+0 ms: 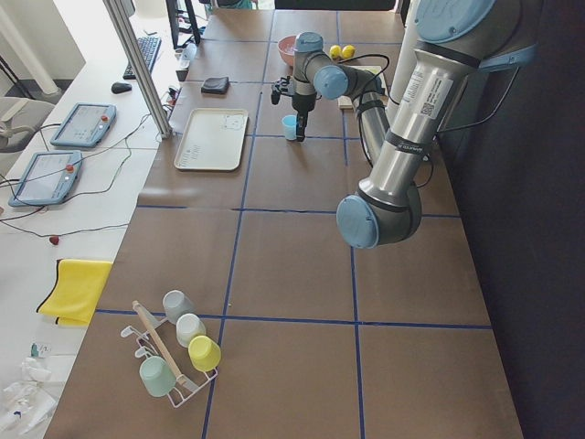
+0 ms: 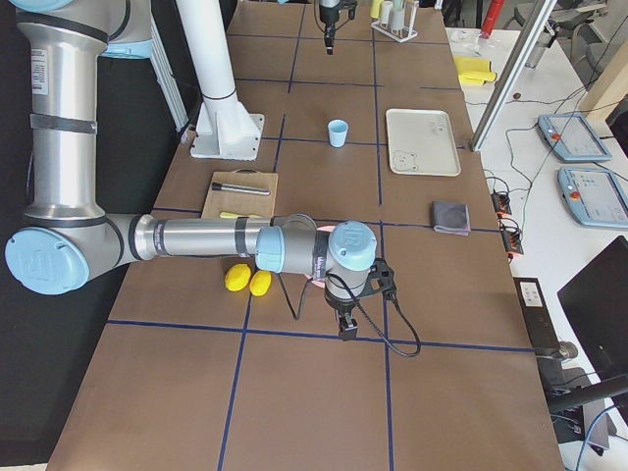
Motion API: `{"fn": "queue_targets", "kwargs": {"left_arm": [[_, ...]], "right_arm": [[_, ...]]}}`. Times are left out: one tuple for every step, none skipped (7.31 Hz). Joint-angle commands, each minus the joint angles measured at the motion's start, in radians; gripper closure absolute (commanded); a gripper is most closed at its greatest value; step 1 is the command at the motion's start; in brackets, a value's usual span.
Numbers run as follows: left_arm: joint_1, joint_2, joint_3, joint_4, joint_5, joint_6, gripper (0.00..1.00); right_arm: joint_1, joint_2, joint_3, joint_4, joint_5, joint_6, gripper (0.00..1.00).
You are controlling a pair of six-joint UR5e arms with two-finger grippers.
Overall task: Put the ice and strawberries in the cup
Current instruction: 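Carry the strawberry with the left gripper over the blue cup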
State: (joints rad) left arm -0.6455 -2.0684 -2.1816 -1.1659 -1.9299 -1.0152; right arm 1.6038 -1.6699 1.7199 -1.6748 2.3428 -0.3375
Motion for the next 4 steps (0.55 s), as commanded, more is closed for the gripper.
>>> {"fn": "queue_targets", "kwargs": {"left_arm": [[0.055,-0.175,0.168,-0.003,0.041,-0.092,1.0],[0.097,-0.255,0.246,-0.006,0.07,-0.13,1.0],[0.127,-0.309,0.314,-0.02,0.107,-0.163,0.99],[0.15,-0.344,0.38,-0.068,0.114,-0.17,0.99]], "right_arm": [[0.025,-0.019,0.003,0.003,0.001,0.002,0.0],[0.025,-0.021,0.004,0.003,0.006,0.003,0.0],[0.025,-0.021,0.004,0.003,0.006,0.003,0.0],[0.025,-0.019,0.004,0.003,0.006,0.003,0.0]]}}
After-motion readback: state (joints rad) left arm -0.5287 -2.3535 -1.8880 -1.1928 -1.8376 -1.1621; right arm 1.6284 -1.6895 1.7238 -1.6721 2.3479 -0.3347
